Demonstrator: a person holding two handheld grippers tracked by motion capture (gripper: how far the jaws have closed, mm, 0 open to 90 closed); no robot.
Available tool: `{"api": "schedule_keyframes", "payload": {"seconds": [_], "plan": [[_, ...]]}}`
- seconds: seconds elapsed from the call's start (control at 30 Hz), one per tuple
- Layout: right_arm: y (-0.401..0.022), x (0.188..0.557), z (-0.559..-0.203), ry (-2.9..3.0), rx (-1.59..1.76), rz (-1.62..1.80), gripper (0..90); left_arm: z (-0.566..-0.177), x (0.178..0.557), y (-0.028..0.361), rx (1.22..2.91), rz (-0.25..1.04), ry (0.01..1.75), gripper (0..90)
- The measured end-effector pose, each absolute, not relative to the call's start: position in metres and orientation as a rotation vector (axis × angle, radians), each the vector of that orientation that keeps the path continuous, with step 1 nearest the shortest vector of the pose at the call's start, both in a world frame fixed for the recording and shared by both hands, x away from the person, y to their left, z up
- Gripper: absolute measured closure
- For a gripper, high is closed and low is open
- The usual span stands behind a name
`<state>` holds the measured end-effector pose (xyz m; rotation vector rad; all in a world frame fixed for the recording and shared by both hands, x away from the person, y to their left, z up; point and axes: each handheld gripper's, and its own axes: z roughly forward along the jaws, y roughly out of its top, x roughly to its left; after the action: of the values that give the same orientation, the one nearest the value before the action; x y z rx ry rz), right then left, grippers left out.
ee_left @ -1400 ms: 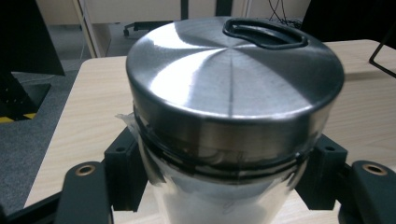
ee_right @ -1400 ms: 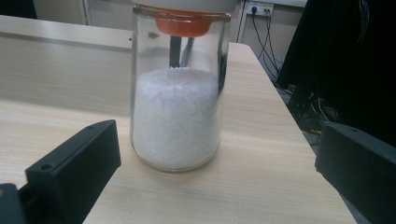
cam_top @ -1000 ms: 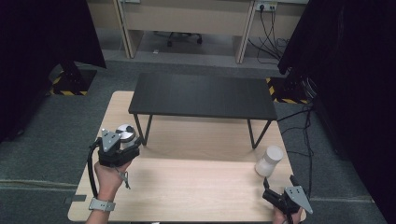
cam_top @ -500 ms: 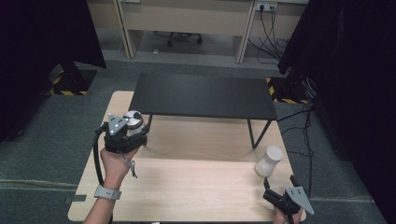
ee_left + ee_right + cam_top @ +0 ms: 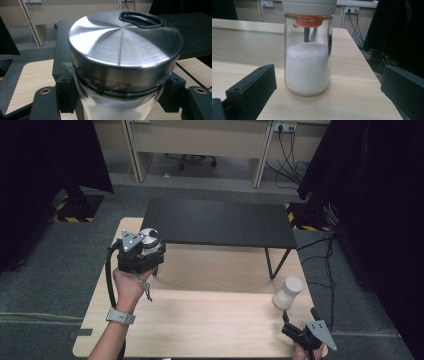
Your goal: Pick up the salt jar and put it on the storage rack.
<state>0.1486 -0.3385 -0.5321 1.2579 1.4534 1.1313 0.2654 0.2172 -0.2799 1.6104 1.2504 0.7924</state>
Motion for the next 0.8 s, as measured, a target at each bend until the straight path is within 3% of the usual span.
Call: {"api": "schedule_keyframes", "payload": {"seconds": [0.8], "plan": [[-0.340, 0.149, -0.532, 1.459, 1.259, 1.140, 0.3, -0.257, 0.296, 0.202, 1.602, 0.845, 1.230, 30.7]]}}
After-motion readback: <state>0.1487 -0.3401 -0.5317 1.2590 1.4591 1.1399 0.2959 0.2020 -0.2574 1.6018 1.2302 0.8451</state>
